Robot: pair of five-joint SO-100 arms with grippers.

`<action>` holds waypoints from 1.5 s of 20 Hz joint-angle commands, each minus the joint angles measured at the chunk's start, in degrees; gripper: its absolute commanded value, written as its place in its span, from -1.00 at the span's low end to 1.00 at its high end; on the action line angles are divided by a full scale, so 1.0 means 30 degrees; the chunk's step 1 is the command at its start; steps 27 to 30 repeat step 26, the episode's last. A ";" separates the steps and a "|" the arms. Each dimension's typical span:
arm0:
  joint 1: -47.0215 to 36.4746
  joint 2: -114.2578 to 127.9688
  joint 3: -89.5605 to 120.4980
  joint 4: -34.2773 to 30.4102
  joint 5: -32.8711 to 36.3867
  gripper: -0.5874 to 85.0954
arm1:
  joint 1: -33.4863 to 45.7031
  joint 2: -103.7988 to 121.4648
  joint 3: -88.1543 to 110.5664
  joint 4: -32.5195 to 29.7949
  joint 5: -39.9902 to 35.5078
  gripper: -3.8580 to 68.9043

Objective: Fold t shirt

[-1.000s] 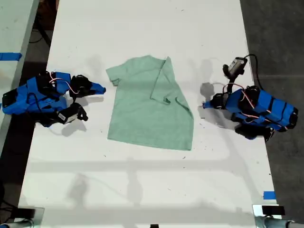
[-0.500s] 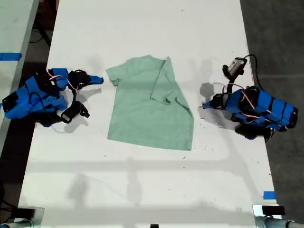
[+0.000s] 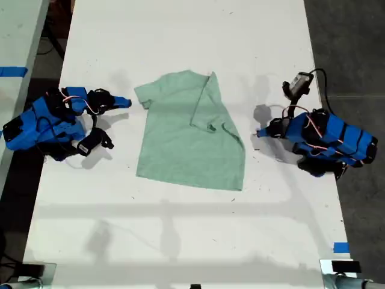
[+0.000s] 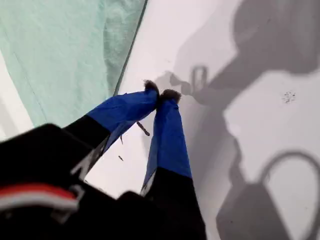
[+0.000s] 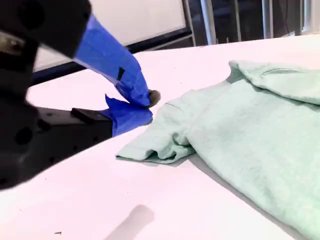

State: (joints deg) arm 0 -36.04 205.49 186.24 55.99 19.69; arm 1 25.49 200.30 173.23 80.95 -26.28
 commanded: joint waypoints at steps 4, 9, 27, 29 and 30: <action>-0.0117 0.0176 0.0732 0.0088 -0.0264 -0.99 | -0.0469 0.0117 0.0850 -0.0029 0.0879 -0.83; -0.0146 0.0176 0.0732 0.0088 -0.0381 -0.99 | -0.0645 0.0117 0.0850 -0.0029 0.0938 -0.83; -0.0352 0.0176 0.0732 0.0469 -0.0820 -0.99 | -0.0674 0.0117 0.0850 -0.0029 0.0967 -0.83; -0.0352 0.0176 0.0732 0.0469 -0.0820 -0.99 | -0.0674 0.0117 0.0850 -0.0029 0.0967 -0.83; -0.0352 0.0176 0.0732 0.0469 -0.0820 -0.99 | -0.0674 0.0117 0.0850 -0.0029 0.0967 -0.83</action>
